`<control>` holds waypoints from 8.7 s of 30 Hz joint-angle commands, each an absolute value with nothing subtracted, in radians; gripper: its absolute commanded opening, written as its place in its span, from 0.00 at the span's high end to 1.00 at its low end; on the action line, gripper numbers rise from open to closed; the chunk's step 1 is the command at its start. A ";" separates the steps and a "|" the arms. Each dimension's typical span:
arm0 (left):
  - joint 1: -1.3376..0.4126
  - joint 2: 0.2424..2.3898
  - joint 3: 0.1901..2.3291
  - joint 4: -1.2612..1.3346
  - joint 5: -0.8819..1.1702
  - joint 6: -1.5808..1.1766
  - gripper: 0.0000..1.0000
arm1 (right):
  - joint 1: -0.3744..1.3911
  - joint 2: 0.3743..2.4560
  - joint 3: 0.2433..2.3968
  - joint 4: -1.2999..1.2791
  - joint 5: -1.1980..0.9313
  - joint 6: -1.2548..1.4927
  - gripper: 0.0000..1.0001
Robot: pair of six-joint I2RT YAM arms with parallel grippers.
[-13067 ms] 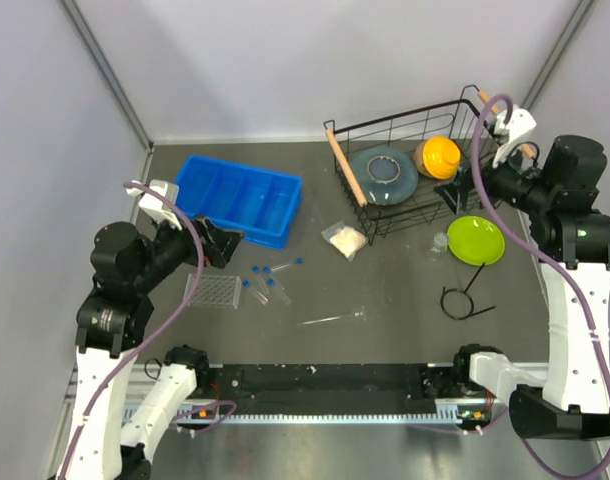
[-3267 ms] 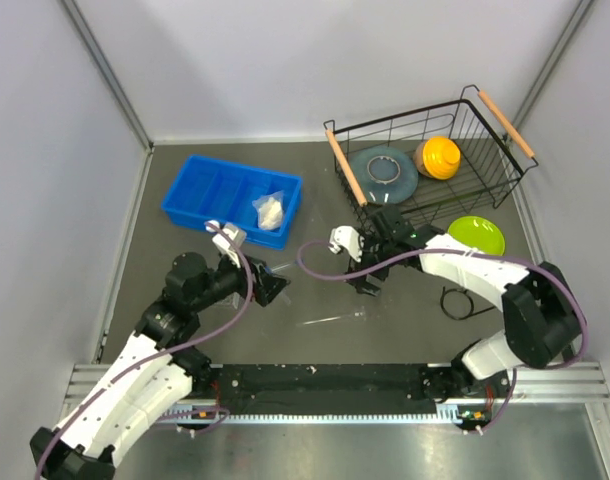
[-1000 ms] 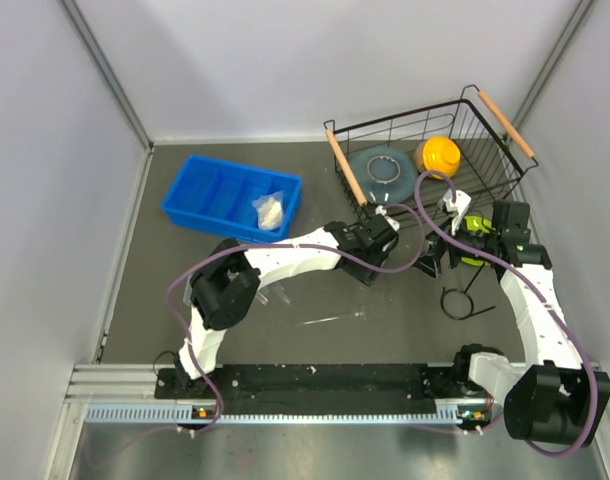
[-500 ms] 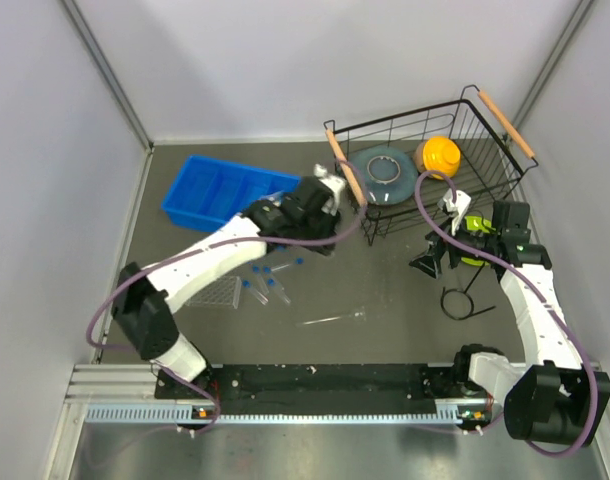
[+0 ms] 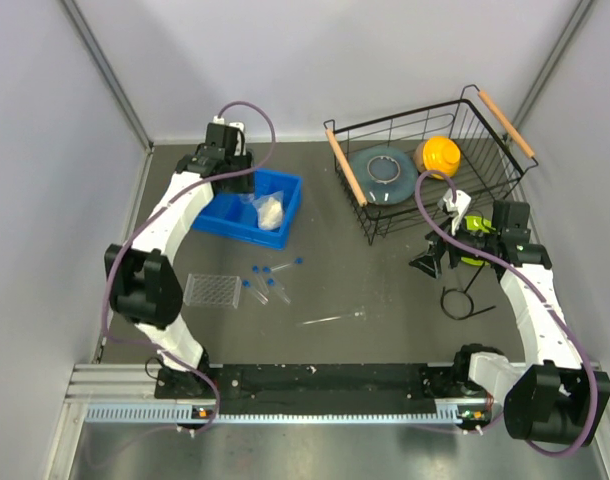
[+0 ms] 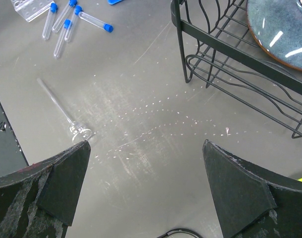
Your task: Organize the chemistry lab equipment
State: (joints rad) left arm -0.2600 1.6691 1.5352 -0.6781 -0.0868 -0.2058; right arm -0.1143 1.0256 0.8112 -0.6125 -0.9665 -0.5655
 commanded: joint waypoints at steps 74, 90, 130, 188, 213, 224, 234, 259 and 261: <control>-0.365 0.723 0.750 -0.331 0.405 -0.423 0.01 | 0.020 0.979 1.023 -1.272 -0.899 -1.196 0.01; -0.408 0.713 0.692 -0.288 0.319 -0.356 0.01 | 0.029 1.032 1.080 -1.255 -0.710 -1.178 0.01; -0.370 0.729 0.727 -0.606 -0.005 -0.721 0.01 | 0.791 1.354 1.147 -0.859 -0.601 -0.736 0.02; -0.344 0.598 0.776 -0.719 -0.405 -0.523 0.02 | 0.854 2.054 1.762 -0.767 -0.459 -0.805 0.25; -0.321 0.405 0.592 -0.620 -0.061 -0.796 0.01 | 0.802 1.689 1.632 -0.966 -0.552 -0.798 0.23; -0.321 0.469 0.649 -0.627 -0.005 -0.762 0.02 | 0.788 1.701 1.674 -0.976 -0.607 -0.721 0.23; -0.321 0.469 0.588 -0.551 0.144 -0.765 0.02 | 0.788 1.554 1.510 -1.077 -0.594 -0.807 0.23; -0.321 0.542 0.554 -0.517 0.166 -0.753 0.05 | 0.887 1.512 1.181 -0.835 -0.419 -0.738 0.25; -0.321 0.534 0.572 -0.574 0.082 -0.762 0.05 | 0.906 1.528 1.169 -0.802 -0.401 -0.727 0.25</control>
